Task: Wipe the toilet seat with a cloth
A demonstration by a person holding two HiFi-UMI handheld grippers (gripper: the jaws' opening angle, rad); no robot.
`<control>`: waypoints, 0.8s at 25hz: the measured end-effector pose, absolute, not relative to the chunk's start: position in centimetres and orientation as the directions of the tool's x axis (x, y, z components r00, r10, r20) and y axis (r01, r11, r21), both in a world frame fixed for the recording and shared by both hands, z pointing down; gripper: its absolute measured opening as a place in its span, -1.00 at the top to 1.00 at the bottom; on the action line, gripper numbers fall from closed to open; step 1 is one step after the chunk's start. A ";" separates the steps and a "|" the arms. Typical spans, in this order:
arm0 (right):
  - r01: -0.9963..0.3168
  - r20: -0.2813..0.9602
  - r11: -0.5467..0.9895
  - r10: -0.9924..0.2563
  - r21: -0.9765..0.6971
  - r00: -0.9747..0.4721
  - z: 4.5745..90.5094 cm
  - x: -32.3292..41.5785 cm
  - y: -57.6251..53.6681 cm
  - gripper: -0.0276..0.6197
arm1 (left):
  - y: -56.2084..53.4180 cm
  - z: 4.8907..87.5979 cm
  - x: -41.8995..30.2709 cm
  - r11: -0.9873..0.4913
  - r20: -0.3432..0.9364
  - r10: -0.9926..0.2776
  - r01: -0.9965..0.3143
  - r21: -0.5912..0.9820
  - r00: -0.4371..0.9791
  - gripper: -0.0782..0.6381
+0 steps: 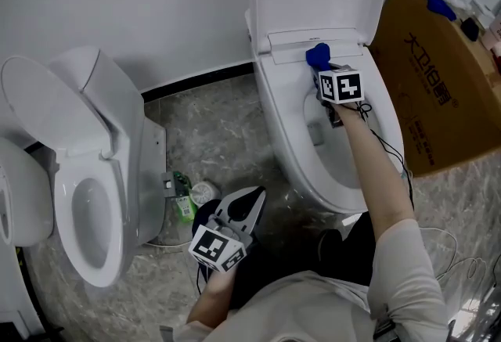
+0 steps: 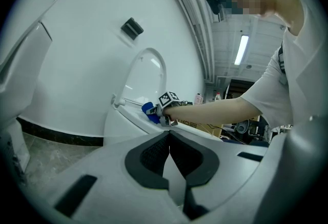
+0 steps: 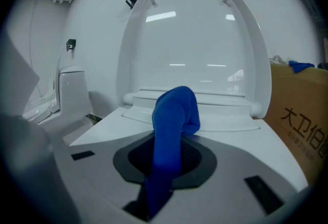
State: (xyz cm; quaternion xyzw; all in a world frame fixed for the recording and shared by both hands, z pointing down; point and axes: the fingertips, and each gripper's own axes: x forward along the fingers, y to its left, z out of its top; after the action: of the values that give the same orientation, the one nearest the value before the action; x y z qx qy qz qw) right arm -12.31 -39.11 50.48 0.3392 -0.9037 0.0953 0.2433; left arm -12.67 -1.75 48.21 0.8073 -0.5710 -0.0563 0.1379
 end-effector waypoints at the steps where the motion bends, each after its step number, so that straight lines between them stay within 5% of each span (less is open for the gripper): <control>1: -0.659 0.499 0.752 -0.567 -0.010 -0.655 50.5 -12.4 -38.8 0.75 | -1.8 48.1 -12.7 -0.310 0.066 -0.938 -0.907 0.285 0.341 0.77; 15: -0.609 0.479 0.789 -0.566 0.080 -0.671 50.1 -12.8 -36.7 0.75 | -1.0 46.2 -14.1 -0.292 0.049 -0.948 -0.924 0.248 0.313 0.77; 20: -0.570 0.381 0.814 -0.564 0.112 -0.732 46.5 -13.0 -34.7 0.75 | -1.2 45.4 -13.8 -0.307 0.041 -0.945 -0.924 0.228 0.324 0.77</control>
State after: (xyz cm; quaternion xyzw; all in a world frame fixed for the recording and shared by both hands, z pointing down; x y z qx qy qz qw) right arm -13.01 -34.70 46.55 0.3046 -0.9307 0.0063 0.2024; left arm -13.83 -1.15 45.39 0.8067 -0.5793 -0.0503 0.1051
